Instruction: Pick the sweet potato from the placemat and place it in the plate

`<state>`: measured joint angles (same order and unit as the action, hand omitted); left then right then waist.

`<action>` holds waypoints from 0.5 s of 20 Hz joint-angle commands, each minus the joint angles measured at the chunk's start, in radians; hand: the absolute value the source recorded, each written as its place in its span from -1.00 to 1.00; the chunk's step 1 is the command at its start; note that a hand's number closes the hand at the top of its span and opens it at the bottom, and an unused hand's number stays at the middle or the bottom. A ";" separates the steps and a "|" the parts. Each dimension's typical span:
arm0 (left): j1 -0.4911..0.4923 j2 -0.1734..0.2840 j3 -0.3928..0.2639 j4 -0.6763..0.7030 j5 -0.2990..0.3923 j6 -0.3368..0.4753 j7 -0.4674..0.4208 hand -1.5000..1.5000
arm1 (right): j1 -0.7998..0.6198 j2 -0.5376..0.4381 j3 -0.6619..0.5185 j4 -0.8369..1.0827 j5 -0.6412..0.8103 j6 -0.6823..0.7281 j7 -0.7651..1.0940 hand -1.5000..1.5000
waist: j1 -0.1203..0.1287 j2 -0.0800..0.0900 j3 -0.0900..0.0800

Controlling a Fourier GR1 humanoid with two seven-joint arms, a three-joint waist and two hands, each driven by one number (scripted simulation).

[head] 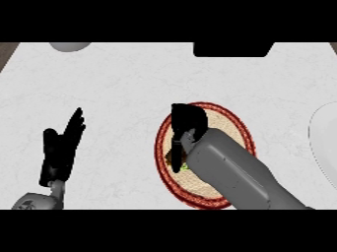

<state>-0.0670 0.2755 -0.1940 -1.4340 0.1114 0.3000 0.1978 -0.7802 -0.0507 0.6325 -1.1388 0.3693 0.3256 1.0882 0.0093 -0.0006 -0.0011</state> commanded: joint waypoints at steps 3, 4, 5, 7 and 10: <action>0.011 0.011 0.011 -0.043 -0.010 -0.005 0.033 0.00 | -0.065 0.048 -0.039 0.081 -0.018 0.113 0.155 -1.00 | 0.003 0.000 0.001; 0.030 0.010 0.021 -0.035 0.008 -0.027 0.012 0.00 | 0.009 0.049 0.007 0.050 0.017 0.081 0.141 -1.00 | -0.004 -0.001 0.001; 0.019 -0.011 0.014 -0.021 -0.014 -0.001 0.002 0.00 | -0.023 0.030 -0.041 0.050 -0.012 0.133 0.148 -1.00 | -0.007 -0.001 0.001; 0.035 -0.035 0.006 0.035 -0.026 -0.002 -0.054 0.00 | -0.011 0.049 -0.026 0.070 -0.021 0.133 0.140 -1.00 | -0.006 0.000 0.000; 0.071 -0.024 -0.014 -0.080 -0.037 0.005 0.012 0.00 | -0.023 0.037 -0.029 0.100 -0.016 0.134 0.120 -1.00 | 0.001 -0.002 0.001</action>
<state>-0.0328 0.2599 -0.1891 -1.4528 0.0904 0.2943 0.1876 -0.7823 -0.0251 0.6257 -1.0786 0.3510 0.3771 1.0827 0.0072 -0.0017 -0.0005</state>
